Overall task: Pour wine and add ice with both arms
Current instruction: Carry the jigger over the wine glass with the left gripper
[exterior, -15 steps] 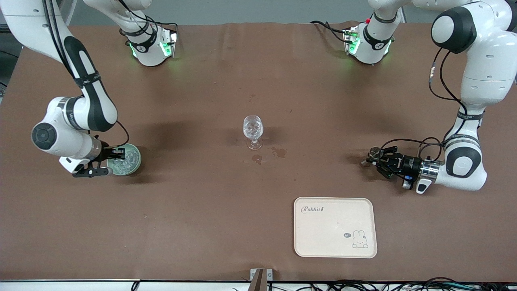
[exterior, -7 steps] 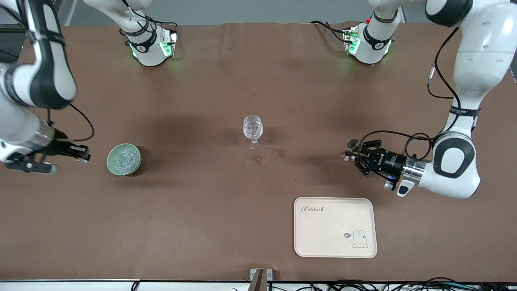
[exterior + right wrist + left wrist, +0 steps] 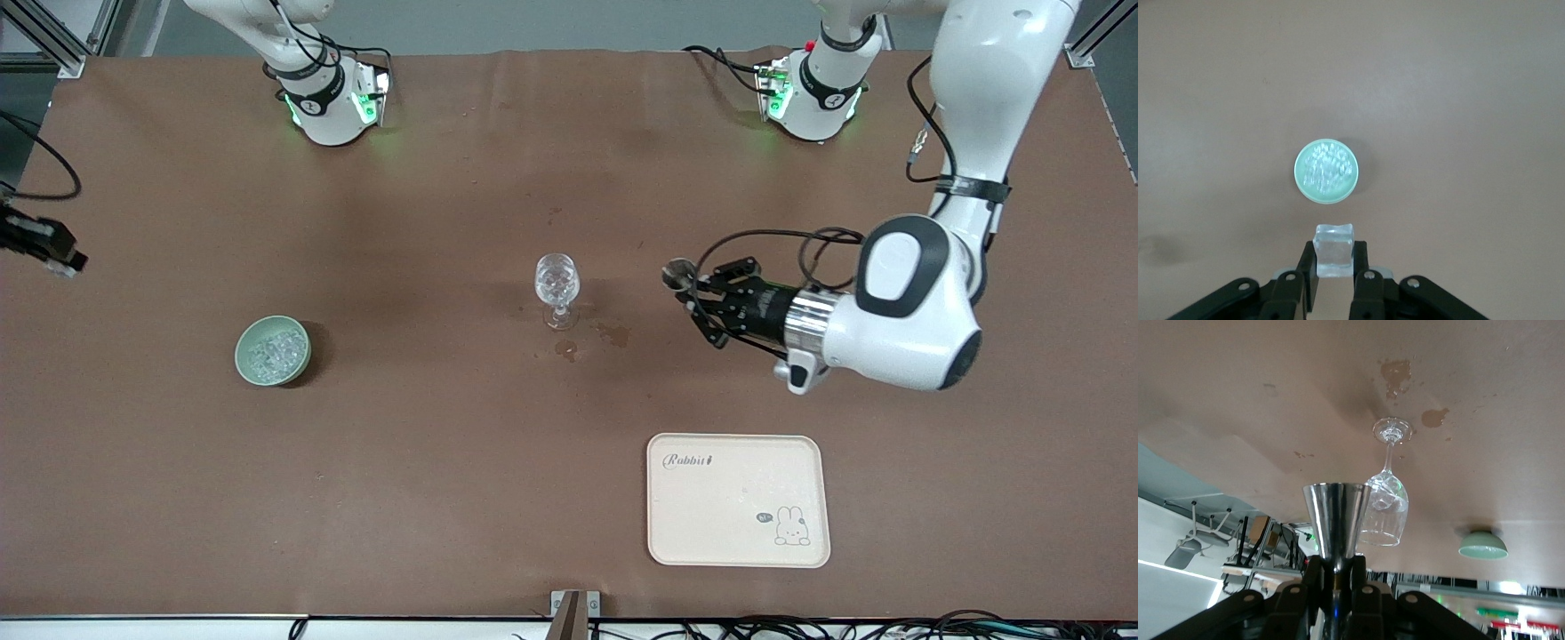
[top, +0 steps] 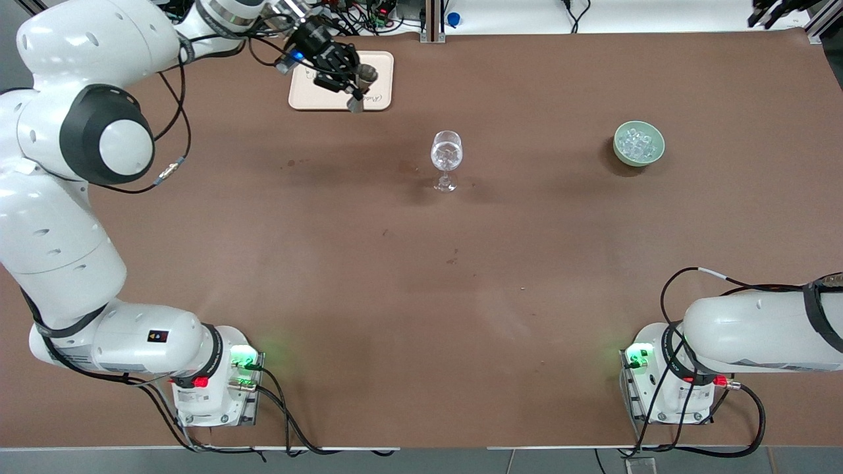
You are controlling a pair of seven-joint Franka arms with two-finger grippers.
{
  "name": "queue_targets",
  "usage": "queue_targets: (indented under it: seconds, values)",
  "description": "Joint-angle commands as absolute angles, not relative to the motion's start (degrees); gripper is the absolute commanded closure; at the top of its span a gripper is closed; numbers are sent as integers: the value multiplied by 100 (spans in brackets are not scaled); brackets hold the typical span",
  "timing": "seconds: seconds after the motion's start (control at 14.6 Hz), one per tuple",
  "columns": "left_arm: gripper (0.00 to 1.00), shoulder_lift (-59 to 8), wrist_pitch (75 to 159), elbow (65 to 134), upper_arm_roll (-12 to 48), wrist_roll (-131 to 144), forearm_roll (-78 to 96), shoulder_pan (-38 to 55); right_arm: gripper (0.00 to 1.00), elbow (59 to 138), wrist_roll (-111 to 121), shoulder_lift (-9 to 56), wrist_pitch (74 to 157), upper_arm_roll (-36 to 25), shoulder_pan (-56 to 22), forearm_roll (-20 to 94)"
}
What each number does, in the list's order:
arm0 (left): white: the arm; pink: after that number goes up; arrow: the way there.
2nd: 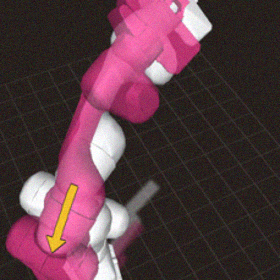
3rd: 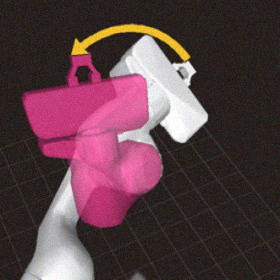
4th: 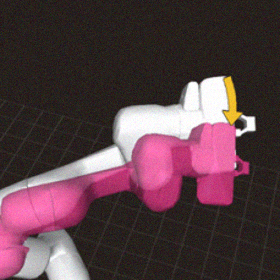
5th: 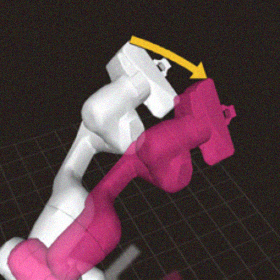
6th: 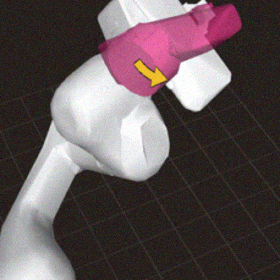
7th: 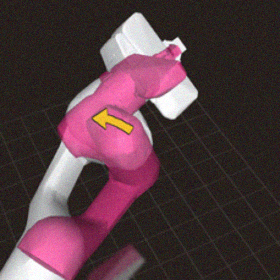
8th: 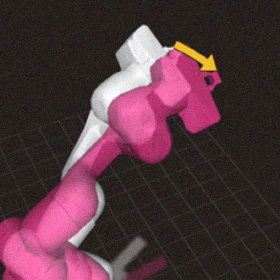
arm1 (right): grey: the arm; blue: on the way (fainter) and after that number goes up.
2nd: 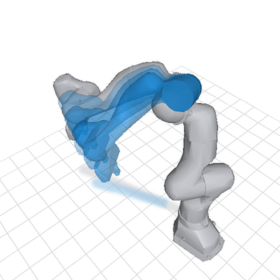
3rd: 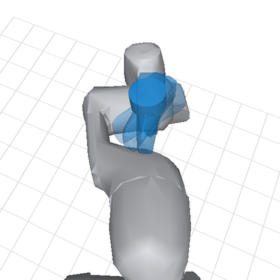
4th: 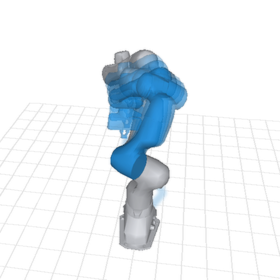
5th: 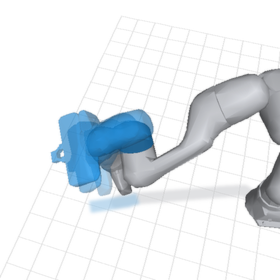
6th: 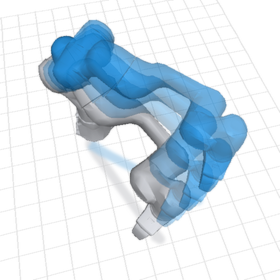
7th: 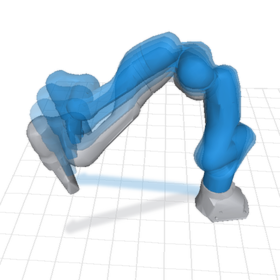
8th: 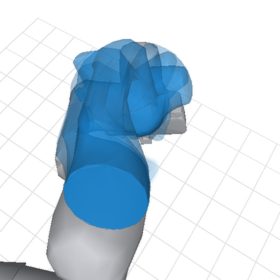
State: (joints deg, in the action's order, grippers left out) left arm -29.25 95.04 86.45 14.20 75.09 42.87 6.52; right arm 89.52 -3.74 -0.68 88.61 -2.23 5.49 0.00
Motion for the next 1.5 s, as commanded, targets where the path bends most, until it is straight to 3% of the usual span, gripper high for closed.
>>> queue_targets:
  seconds: [0.0,0.41,0.61,1.43]
  values:
    - [100,-2698,9860,8781,1362,8005,4175,878,99,8307,-448,17,8184,-167,580,9]
    - [100,-2663,10564,8736,1371,8981,3473,1660,99,8323,-413,35,8262,-167,545,70]
    - [100,-2663,10573,8684,1371,9508,2964,2047,99,8323,-413,35,8262,-518,176,79]
    - [100,-2777,10564,8578,1362,11091,1328,2979,99,8315,-404,44,8297,-457,308,123]
